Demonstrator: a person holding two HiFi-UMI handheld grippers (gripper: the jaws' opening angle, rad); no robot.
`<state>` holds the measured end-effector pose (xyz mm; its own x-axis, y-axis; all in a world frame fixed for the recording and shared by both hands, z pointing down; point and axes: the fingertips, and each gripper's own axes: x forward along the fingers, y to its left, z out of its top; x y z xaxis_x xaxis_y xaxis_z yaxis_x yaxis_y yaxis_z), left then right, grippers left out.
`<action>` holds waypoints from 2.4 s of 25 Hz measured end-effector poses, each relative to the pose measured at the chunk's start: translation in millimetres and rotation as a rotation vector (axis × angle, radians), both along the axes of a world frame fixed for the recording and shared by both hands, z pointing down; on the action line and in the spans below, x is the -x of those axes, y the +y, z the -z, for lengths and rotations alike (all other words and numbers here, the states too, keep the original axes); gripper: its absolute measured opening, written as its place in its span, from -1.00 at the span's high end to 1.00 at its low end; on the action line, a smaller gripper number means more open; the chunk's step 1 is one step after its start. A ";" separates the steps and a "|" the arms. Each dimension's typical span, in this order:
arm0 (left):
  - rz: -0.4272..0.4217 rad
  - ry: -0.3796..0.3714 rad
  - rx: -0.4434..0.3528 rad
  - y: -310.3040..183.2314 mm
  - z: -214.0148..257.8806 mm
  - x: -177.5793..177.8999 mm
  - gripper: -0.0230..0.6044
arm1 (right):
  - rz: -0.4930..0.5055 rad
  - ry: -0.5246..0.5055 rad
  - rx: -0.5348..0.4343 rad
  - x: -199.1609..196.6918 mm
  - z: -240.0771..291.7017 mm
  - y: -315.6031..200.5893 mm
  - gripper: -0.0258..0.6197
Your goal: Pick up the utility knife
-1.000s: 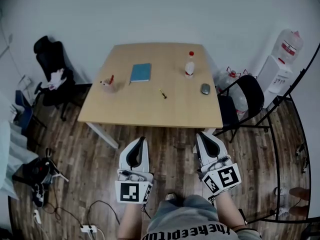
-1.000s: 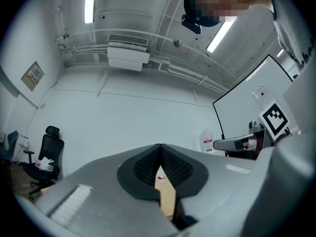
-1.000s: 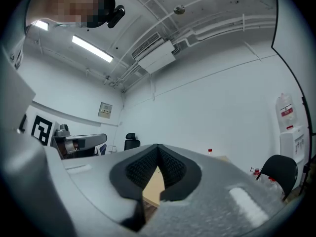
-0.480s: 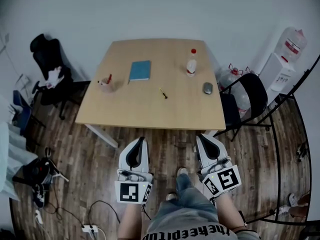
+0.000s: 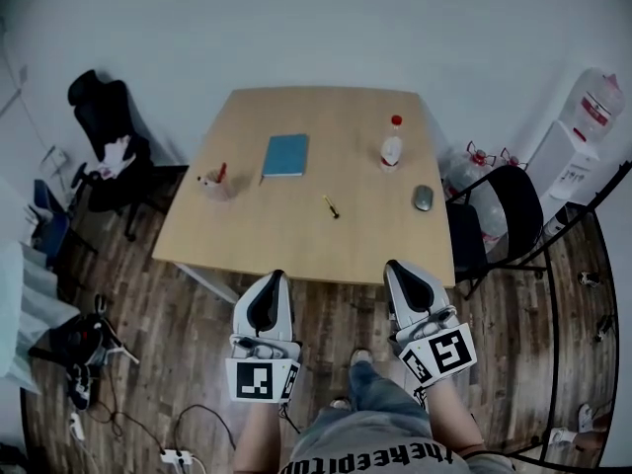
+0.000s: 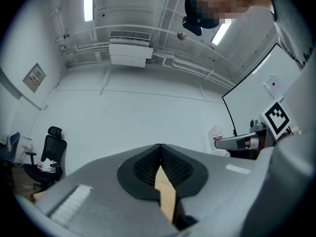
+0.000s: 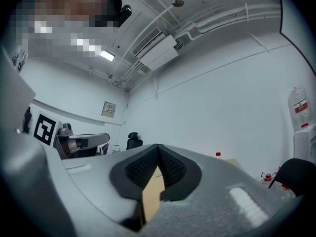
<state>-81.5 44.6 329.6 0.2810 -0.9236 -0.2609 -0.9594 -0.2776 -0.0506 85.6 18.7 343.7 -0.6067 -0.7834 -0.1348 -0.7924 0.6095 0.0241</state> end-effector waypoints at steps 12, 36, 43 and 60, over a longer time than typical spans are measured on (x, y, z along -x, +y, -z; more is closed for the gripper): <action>0.088 0.002 0.006 -64.1 6.2 10.0 0.87 | 0.046 -0.004 -0.006 -2.9 10.8 -82.8 0.92; 0.210 0.001 0.021 -128.5 10.4 2.7 0.87 | 0.167 0.005 0.096 -6.0 -10.9 -176.1 0.92; 0.181 -0.013 0.026 -153.8 10.0 6.7 0.87 | 0.154 0.054 0.197 5.1 -35.8 -205.7 0.92; 0.095 -0.007 0.052 -220.0 0.7 47.0 0.87 | 0.168 0.211 0.548 59.1 -132.9 -264.5 0.91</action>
<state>-128.5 -175.4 328.9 0.1935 -0.9584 -0.2099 -0.9811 -0.1881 -0.0455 26.5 -245.8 476.5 -0.6974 -0.5960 0.3979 -0.6968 0.6938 -0.1821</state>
